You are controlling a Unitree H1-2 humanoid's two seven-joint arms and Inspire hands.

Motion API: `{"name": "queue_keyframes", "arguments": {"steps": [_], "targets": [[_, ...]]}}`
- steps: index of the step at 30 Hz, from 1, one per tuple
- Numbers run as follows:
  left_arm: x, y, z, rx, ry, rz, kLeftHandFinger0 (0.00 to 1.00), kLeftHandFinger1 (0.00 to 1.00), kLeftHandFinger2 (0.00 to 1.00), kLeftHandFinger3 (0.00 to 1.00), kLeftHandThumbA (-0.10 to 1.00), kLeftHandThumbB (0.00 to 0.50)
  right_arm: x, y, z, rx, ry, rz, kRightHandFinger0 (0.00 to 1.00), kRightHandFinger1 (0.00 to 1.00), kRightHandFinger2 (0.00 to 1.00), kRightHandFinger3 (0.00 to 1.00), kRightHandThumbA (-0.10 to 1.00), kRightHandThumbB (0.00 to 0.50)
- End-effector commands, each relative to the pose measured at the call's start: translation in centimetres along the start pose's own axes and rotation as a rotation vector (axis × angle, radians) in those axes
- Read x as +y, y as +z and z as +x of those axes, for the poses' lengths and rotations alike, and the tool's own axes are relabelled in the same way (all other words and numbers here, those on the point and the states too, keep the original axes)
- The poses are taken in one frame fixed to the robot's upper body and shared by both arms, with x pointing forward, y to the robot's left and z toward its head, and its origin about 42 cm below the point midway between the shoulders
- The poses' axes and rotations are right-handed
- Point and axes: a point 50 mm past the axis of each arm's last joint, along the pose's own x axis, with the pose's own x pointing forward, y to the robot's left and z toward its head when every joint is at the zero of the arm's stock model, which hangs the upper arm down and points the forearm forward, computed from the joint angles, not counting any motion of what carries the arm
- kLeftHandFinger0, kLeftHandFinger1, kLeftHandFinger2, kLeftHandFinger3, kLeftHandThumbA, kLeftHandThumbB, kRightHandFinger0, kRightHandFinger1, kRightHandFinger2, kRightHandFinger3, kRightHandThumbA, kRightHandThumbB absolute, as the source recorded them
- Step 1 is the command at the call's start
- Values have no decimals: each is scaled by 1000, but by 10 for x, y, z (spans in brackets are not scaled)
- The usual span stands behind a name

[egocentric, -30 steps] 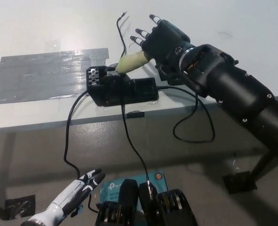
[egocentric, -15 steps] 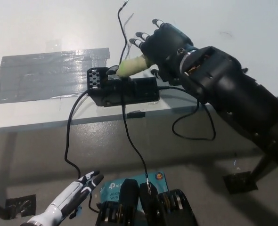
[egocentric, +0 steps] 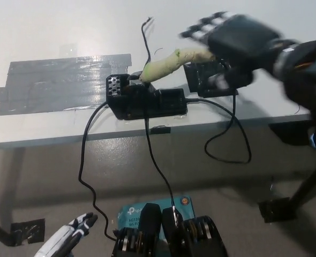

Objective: The robot uses its right hand to grab and lift the soldering gun kept on the middle of the table and puts it in its base

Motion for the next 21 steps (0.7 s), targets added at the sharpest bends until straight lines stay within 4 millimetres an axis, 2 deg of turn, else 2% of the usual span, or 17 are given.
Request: {"name": "queue_keyframes", "arguments": {"steps": [1, 2, 3, 4, 5, 6, 10, 11, 12, 13, 15, 16, 17, 18, 19, 20, 21], "targets": [[11, 1, -6, -31, 28, 14, 929, 939, 960, 1000, 1000, 170, -24, -12, -29, -2, 3, 84, 1000, 1000, 1000, 1000, 499, 500], [11, 0, -7, -31, 29, 11, 931, 941, 961, 1000, 1000, 171, -24, -11, -29, -3, 5, 86, 1000, 1000, 1000, 1000, 500, 500], [11, 0, -8, -29, 34, 8, 939, 945, 951, 986, 1000, 152, -23, -19, -49, -10, -11, 99, 1000, 1000, 1000, 1000, 515, 500], [12, -3, -9, -25, 38, 5, 941, 943, 942, 975, 1000, 150, -22, -21, -62, -15, -17, 103, 1000, 1000, 1000, 1000, 514, 500], [12, -3, -9, -23, 42, 3, 937, 938, 926, 949, 1000, 158, -19, -23, -74, -15, -28, 104, 1000, 1000, 1000, 1000, 558, 500], [11, -4, -9, -22, 47, -1, 936, 938, 915, 929, 1000, 154, -13, -24, -99, -9, -47, 110, 1000, 1000, 1000, 1000, 548, 500], [13, -5, -8, -23, 49, -1, 933, 936, 921, 952, 1000, 170, 11, -24, -154, 37, -91, 150, 1000, 1000, 1000, 1000, 527, 500], [11, -7, -10, -24, 49, -12, 929, 935, 930, 973, 1000, 161, 26, -23, -173, 60, -120, 168, 1000, 1000, 1000, 1000, 522, 500], [12, -8, -12, -21, 49, -18, 928, 935, 937, 989, 1000, 156, 42, -24, -186, 76, -156, 257, 1000, 1000, 1000, 1000, 458, 500], [12, -9, -13, -19, 49, -31, 928, 930, 931, 990, 1000, 158, 59, -23, -198, 98, -174, 343, 1000, 1000, 1000, 1000, 387, 478], [12, -11, -16, -14, 43, -48, 923, 927, 934, 1000, 1000, 160, 111, -23, -221, 191, -195, 526, 1000, 1000, 1000, 1000, 356, 397], [12, -11, -16, -12, 43, -54, 925, 928, 935, 1000, 1000, 161, 116, -23, -224, 204, -195, 546, 1000, 1000, 1000, 1000, 354, 389], [10, -12, -16, -13, 43, -61, 918, 919, 927, 1000, 1000, 143, 140, -22, -233, 246, -220, 610, 1000, 1000, 1000, 1000, 335, 355], [10, -12, -16, -13, 43, -65, 906, 908, 917, 1000, 1000, 141, 150, -21, -237, 266, -232, 636, 1000, 1000, 1000, 1000, 327, 341], [10, -13, -15, -15, 44, -64, 881, 885, 900, 1000, 1000, 134, 164, -21, -240, 281, -236, 667, 1000, 1000, 1000, 1000, 355, 306], [10, -14, -14, -18, 48, -66, 867, 879, 896, 997, 1000, 142, 189, -20, -246, 309, -245, 720, 1000, 1000, 1000, 1000, 371, 274], [10, -14, -13, -18, 52, -69, 870, 881, 897, 996, 1000, 142, 198, -20, -247, 311, -253, 733, 1000, 1000, 1000, 1000, 374, 274]]}}
